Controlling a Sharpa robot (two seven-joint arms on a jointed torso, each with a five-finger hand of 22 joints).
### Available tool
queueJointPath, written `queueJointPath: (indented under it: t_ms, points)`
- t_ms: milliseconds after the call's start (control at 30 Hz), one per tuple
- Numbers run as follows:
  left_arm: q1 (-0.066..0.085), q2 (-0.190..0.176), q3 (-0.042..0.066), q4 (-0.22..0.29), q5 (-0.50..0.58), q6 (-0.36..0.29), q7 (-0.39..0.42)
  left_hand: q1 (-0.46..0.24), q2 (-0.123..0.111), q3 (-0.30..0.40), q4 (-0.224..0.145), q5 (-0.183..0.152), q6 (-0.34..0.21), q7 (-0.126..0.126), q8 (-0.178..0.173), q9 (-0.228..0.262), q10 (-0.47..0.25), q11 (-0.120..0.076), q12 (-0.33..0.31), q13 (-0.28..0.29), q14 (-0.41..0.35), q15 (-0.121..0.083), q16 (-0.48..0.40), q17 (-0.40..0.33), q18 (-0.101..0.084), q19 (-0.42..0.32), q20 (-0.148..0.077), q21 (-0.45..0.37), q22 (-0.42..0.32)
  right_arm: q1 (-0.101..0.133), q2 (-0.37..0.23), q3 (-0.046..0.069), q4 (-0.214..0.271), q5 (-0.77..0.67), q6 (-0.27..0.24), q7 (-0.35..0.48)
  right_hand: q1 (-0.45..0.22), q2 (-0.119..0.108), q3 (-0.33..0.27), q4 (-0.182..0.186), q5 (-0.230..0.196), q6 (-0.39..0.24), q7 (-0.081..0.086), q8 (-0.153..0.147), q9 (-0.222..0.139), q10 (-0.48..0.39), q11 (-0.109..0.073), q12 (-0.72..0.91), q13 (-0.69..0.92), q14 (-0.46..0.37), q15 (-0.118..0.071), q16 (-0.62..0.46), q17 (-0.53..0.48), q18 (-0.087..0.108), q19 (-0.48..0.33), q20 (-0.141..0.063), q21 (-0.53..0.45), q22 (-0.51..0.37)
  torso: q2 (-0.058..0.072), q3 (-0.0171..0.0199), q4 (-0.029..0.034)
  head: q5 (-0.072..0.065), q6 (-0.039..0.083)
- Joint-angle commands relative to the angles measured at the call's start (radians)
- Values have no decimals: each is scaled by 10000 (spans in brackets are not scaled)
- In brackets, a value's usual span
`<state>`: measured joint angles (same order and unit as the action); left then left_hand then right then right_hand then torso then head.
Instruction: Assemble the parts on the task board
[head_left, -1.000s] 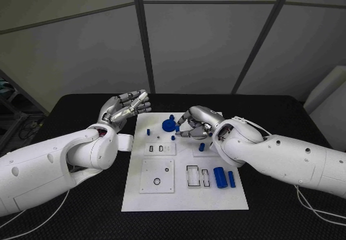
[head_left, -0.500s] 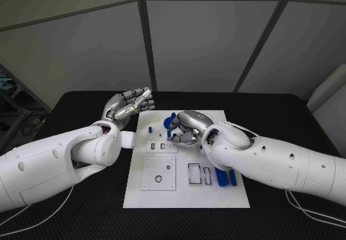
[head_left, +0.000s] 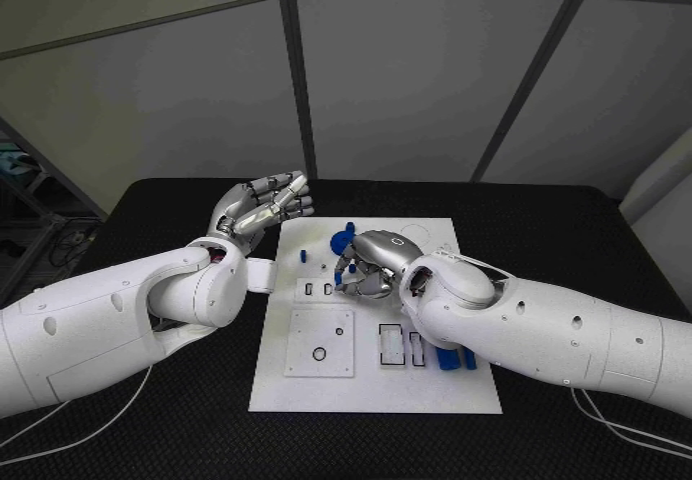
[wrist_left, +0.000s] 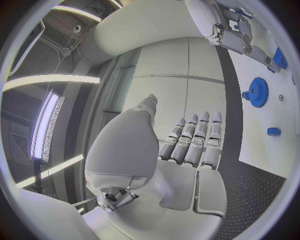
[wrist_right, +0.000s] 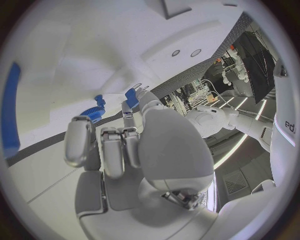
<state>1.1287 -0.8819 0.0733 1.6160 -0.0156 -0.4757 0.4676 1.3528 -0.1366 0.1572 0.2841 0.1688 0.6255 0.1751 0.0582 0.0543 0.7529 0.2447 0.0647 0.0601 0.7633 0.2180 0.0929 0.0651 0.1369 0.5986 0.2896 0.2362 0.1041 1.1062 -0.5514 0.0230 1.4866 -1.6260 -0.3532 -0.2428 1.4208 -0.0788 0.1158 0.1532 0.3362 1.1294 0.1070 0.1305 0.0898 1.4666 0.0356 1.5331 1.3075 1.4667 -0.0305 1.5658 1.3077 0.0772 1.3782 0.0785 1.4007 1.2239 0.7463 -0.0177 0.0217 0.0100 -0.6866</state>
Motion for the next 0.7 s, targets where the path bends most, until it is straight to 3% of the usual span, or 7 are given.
queueJointPath:
  t_ms: [33, 700]
  points:
    - [16, 11, 8, 5, -87, 75, 33, 89, 3, 49, 5, -59, -67, 1108, -55, -9, -31, 25, -26, 0, 14, 5, -46, -4, 51, -39, 0, 51, -16, -4, 35, -10, -14, -212, 274, -84, -99, 40, -60, 2, 45, 54, -22, 33, 13, 794, -87, 57, 2269, 1041, -92, 50, 2631, -60, 28, -66, 54, 2, -3, -3, -2, 5, -19]
    - [16, 3, 8, 6, -87, 79, 23, 89, 3, 49, 5, -59, -67, 1108, -55, -9, -31, 25, -26, 0, 14, 5, -46, -4, 51, -39, 0, 51, -16, -101, 164, -26, -141, -220, 523, -132, -171, 20, -89, 32, 44, 42, -15, 15, 10, 770, -86, 24, 2233, 1041, -97, 50, 2631, -55, 12, -75, 39, -28, -5, -2, -1, 29, -59]
